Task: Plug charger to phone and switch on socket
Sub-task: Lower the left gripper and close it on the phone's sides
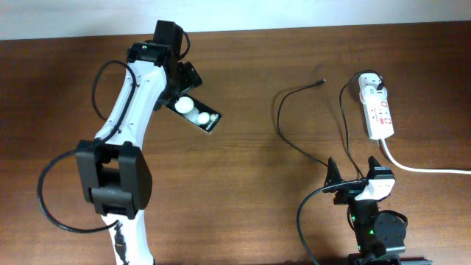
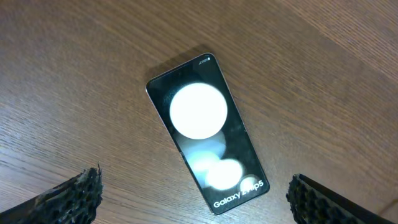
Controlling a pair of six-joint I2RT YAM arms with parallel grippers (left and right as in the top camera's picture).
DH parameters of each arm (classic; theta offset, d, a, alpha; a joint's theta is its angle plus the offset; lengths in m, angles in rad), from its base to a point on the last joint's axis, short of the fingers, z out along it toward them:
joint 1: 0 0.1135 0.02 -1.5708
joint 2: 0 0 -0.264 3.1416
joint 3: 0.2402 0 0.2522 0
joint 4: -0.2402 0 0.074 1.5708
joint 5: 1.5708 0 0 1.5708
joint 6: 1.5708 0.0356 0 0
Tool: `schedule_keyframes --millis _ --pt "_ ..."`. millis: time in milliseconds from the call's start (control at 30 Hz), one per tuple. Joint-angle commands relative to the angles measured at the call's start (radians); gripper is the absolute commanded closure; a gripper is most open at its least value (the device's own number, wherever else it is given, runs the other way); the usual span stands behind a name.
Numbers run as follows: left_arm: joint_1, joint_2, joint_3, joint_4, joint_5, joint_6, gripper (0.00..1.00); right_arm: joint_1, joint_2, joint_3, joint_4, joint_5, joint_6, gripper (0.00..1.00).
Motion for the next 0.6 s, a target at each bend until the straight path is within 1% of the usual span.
schedule_keyframes --millis 0,100,167,367,433,567 --pt "0.009 0.073 0.018 0.006 0.066 -0.135 0.01 0.003 -0.004 -0.009 -0.002 -0.003 0.003 0.01" --pt "0.008 0.122 0.018 0.042 0.115 -0.148 0.01 0.003 -0.004 -0.009 -0.002 -0.003 0.003 0.01" --pt "0.008 0.148 0.018 0.041 0.121 -0.148 0.01 0.003 -0.004 -0.009 -0.002 -0.003 0.003 0.01" --pt "0.006 0.154 0.017 0.05 0.116 -0.148 0.01 0.003 -0.004 -0.009 -0.002 -0.003 0.003 0.01" --pt "0.003 0.164 0.017 0.076 0.113 -0.148 0.01 0.003 -0.004 -0.009 -0.002 -0.003 0.003 0.01" --pt "-0.01 0.214 0.017 0.076 0.113 -0.148 0.01 0.003 -0.004 -0.009 -0.002 -0.003 0.003 0.01"
